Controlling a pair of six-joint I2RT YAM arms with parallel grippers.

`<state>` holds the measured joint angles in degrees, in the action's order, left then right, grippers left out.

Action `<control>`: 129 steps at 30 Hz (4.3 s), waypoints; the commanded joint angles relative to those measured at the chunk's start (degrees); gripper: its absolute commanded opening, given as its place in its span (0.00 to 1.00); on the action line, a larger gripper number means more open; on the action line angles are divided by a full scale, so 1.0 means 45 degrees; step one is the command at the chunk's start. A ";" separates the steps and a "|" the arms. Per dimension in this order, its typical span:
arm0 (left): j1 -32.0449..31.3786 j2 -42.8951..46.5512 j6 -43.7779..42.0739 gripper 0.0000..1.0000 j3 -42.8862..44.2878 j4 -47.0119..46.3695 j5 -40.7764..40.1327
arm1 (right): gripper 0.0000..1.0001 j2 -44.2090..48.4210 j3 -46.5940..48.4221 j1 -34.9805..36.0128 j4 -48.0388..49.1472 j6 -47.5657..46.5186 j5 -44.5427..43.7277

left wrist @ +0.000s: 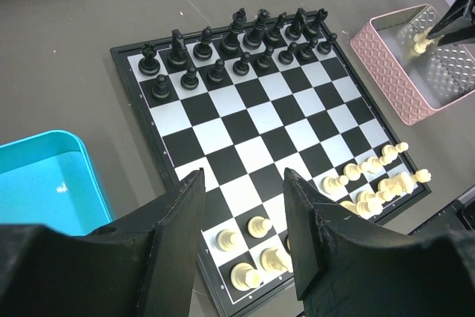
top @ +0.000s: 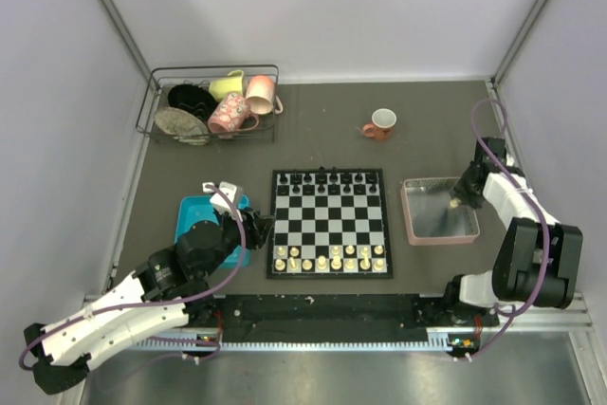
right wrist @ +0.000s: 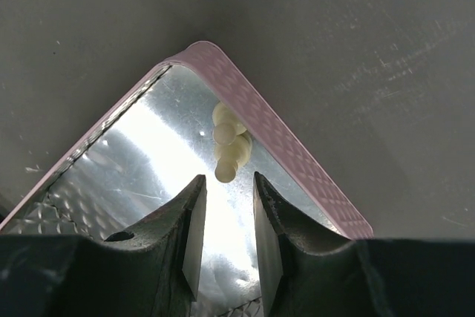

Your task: Set up the chess pieces on the board

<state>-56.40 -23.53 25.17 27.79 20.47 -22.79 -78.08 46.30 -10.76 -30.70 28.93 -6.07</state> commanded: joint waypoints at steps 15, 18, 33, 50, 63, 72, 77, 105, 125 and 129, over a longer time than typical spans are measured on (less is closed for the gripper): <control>0.0053 0.0033 -0.0163 0.52 -0.0102 -0.0721 -0.0015 | 0.20 -0.0929 0.0628 -0.0186 0.0787 -0.0256 -0.0254; 0.0053 0.0053 -0.0163 0.52 -0.0121 -0.0740 -0.0015 | 0.17 -0.0929 0.0570 -0.0186 0.0826 -0.0256 -0.0273; 0.0053 -0.0005 -0.0163 0.52 -0.0005 -0.0740 0.0025 | 0.00 0.2214 0.1836 0.1353 -0.2293 -0.0413 0.0763; 0.3761 -0.1256 0.0832 0.51 0.0543 -0.0312 0.2640 | 0.00 -0.0575 0.6174 1.3014 -0.3823 0.1501 -0.0449; 0.6323 -0.0357 0.0813 0.52 -0.0395 0.0002 0.4147 | 0.00 -0.3487 0.6664 1.6102 -0.3119 0.2634 -0.0585; 0.6323 -0.0377 0.0774 0.52 -0.0414 -0.0056 0.4263 | 0.00 -0.4249 0.6507 1.6669 -0.3041 0.2829 -0.0605; 0.6323 -0.0318 0.0774 0.52 -0.0434 -0.0076 0.4263 | 0.00 -0.4444 0.6351 1.6728 -0.3041 0.2947 -0.0937; 0.6323 -0.0279 0.0755 0.53 -0.0512 -0.0154 0.4341 | 0.00 -0.4972 0.5726 1.6826 -0.3002 0.3084 -0.0625; 0.6323 -0.0318 0.0716 0.53 -0.0531 -0.0193 0.4341 | 0.21 -0.5265 0.5765 1.6845 -0.2983 0.3220 -0.0683; 0.6323 -0.0279 0.0716 0.54 -0.0531 -0.0193 0.4341 | 0.27 -0.5246 0.5824 1.6845 -0.2983 0.3317 -0.0664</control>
<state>-28.18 -25.26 28.64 25.69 21.54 -3.84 -101.12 71.99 64.12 -45.04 42.70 -8.73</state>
